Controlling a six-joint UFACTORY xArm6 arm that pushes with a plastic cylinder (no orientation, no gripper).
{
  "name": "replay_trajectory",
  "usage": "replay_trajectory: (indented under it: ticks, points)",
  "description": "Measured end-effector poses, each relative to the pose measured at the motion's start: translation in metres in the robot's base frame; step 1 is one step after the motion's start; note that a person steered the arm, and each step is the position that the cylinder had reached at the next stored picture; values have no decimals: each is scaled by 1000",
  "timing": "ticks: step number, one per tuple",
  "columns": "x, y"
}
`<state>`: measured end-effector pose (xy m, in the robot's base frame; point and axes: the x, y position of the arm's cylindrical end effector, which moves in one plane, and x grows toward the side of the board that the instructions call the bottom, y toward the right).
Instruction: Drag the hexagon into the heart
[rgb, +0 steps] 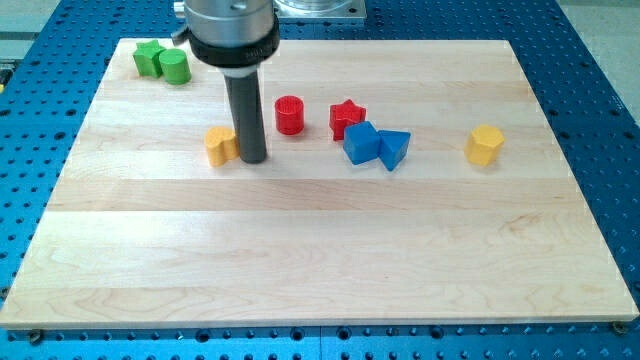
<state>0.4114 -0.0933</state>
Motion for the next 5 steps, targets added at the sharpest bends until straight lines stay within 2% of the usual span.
replay_trajectory:
  ticks: [1, 2, 3, 4, 5]
  points:
    - [20, -101]
    - [27, -104]
    - [62, -10]
    - [69, 161]
    - [37, 312]
